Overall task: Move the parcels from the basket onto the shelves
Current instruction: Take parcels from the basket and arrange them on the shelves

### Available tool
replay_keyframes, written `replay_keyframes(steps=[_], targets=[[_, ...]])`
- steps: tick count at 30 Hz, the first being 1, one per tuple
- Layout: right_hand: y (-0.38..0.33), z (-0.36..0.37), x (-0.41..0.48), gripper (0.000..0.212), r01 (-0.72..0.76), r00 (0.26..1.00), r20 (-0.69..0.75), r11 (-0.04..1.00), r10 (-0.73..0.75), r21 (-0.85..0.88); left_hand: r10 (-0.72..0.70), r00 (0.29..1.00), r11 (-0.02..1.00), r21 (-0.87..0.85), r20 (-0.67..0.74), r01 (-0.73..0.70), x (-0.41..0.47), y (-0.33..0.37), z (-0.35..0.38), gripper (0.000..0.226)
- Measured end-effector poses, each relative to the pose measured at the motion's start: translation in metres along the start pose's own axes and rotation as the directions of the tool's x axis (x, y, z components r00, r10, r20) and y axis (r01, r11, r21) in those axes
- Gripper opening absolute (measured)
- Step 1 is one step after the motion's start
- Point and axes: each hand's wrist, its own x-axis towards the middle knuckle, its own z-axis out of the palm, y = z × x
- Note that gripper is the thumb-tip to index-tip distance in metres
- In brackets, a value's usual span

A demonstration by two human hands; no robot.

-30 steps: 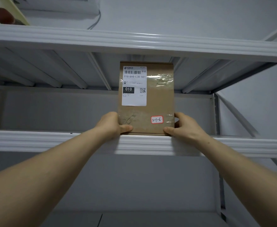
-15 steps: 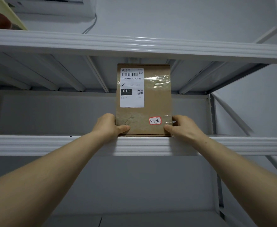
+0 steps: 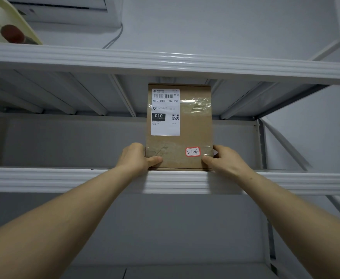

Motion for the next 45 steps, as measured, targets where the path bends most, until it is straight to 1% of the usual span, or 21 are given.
replay_keyframes(steps=[2,3,5,7,10,12,14,16,19,21,23,25,27,29,31,33,34,37,40,42,45], targets=[[-0.002,-0.001,-0.002,0.040,-0.017,0.998,-0.061,1.000,0.018,0.012,0.000,1.000,1.000,-0.011,-0.026,0.000,-0.001,0.000,-0.001,0.045],[-0.004,-0.001,-0.004,0.047,-0.005,0.993,-0.116,1.000,0.007,0.018,0.008,0.999,1.000,-0.020,-0.045,-0.009,-0.003,0.000,-0.002,0.047],[-0.009,-0.001,-0.008,0.054,0.049,0.968,-0.249,0.998,-0.041,0.029,0.039,0.996,0.999,-0.028,-0.083,-0.041,-0.010,0.004,-0.005,0.057],[-0.017,0.001,-0.012,0.052,0.142,0.925,-0.360,0.989,-0.119,0.039,0.072,0.988,0.997,-0.024,-0.138,-0.076,-0.019,0.008,-0.011,0.070],[-0.037,0.011,-0.019,0.051,0.309,0.857,-0.447,0.950,-0.257,0.045,0.125,0.962,0.992,0.013,-0.244,-0.126,-0.031,0.008,-0.025,0.062],[-0.055,0.023,-0.028,0.052,0.426,0.812,-0.463,0.903,-0.355,0.056,0.156,0.941,0.987,0.077,-0.300,-0.139,-0.043,0.002,-0.038,0.055],[-0.077,0.040,-0.039,0.047,0.517,0.791,-0.418,0.854,-0.446,0.067,0.166,0.926,0.983,0.133,-0.340,-0.128,-0.059,-0.008,-0.054,0.052],[-0.099,0.061,-0.052,0.044,0.602,0.764,-0.358,0.793,-0.536,0.096,0.155,0.919,0.975,0.206,-0.363,-0.083,-0.078,-0.024,-0.072,0.051],[-0.134,0.102,-0.077,0.043,0.669,0.742,-0.246,0.709,-0.624,0.221,0.100,0.919,0.943,0.332,-0.381,0.034,-0.116,-0.057,-0.101,0.051],[-0.159,0.132,-0.099,0.045,0.656,0.745,-0.124,0.685,-0.656,0.316,0.029,0.926,0.907,0.399,-0.377,0.134,-0.146,-0.085,-0.122,0.053],[-0.185,0.162,-0.124,0.052,0.617,0.739,0.010,0.682,-0.674,0.393,-0.060,0.927,0.849,0.469,-0.370,0.243,-0.179,-0.113,-0.144,0.056],[-0.211,0.190,-0.155,0.061,0.574,0.709,0.145,0.684,-0.690,0.451,-0.172,0.917,0.774,0.526,-0.359,0.351,-0.214,-0.140,-0.168,0.059],[-0.237,0.216,-0.189,0.067,0.543,0.658,0.276,0.696,-0.700,0.470,-0.302,0.889,0.700,0.553,-0.343,0.452,-0.250,-0.170,-0.192,0.061],[-0.265,0.240,-0.227,0.070,0.521,0.589,0.377,0.692,-0.715,0.500,-0.402,0.850,0.650,0.548,-0.339,0.526,-0.287,-0.198,-0.216,0.060],[-0.297,0.261,-0.264,0.070,0.491,0.523,0.444,0.683,-0.728,0.541,-0.472,0.803,0.609,0.524,-0.365,0.596,-0.324,-0.224,-0.241,0.053],[-0.331,0.284,-0.305,0.070,0.465,0.456,0.499,0.675,-0.737,0.573,-0.553,0.737,0.545,0.501,-0.387,0.672,-0.365,-0.252,-0.265,0.046],[-0.349,0.295,-0.327,0.071,0.454,0.416,0.520,0.666,-0.746,0.592,-0.591,0.703,0.510,0.492,-0.396,0.705,-0.387,-0.268,-0.278,0.048],[-0.407,0.330,-0.395,0.072,0.434,0.285,0.565,0.630,-0.774,0.644,-0.689,0.590,0.395,0.465,-0.421,0.793,-0.454,-0.317,-0.321,0.052],[-0.464,0.356,-0.468,0.073,0.399,0.164,0.601,0.609,-0.782,0.685,-0.765,0.451,0.283,0.389,-0.460,0.877,-0.526,-0.353,-0.367,0.049],[-0.497,0.372,-0.514,0.073,0.367,0.101,0.611,0.600,-0.785,0.710,-0.791,0.374,0.221,0.344,-0.484,0.913,-0.573,-0.372,-0.396,0.042],[-0.541,0.397,-0.569,0.073,0.358,0.019,0.631,0.595,-0.775,0.720,-0.820,0.248,0.123,0.264,-0.516,0.957,-0.633,-0.393,-0.434,0.033]])
